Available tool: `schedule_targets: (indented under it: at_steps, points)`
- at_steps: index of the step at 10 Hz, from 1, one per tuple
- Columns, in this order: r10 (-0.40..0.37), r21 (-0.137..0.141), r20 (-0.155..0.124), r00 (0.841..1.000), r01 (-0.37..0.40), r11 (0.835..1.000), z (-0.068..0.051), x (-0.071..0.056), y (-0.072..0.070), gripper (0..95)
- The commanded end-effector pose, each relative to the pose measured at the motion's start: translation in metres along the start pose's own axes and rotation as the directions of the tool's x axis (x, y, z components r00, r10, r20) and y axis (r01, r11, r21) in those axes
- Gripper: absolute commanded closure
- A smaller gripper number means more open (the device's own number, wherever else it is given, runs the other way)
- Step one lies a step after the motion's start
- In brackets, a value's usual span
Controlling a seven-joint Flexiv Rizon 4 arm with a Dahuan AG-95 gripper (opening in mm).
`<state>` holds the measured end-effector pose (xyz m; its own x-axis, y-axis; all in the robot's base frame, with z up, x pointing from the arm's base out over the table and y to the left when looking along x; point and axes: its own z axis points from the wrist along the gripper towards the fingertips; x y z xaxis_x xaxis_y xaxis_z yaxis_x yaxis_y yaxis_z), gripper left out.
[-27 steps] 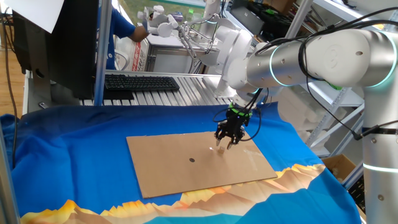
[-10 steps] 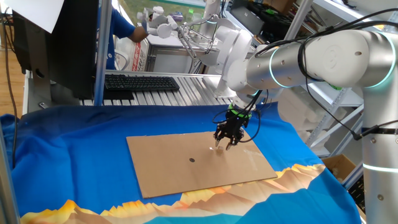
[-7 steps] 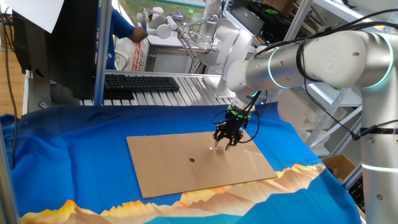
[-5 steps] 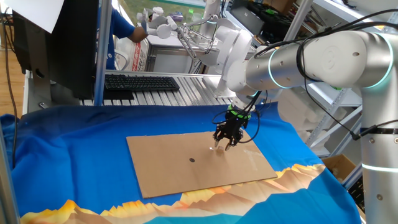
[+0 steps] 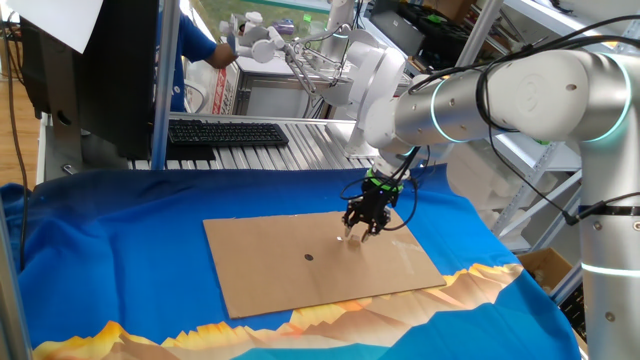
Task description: Hold a small block with the gripper and sweep it from left to right on the table
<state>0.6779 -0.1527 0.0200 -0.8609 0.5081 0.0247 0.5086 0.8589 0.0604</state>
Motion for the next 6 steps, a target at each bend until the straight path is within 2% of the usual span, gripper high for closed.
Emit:
schedule_targets:
  at_steps: [1, 6]
  points:
    - [-0.001, -0.002, -0.002, 1.000, 0.001, 1.000, 0.0004, 0.0001, 0.0002, 76.0]
    - [0.002, -0.007, 0.003, 1.000, -0.002, 1.000, 0.0024, 0.0000, 0.0006, 76.0]
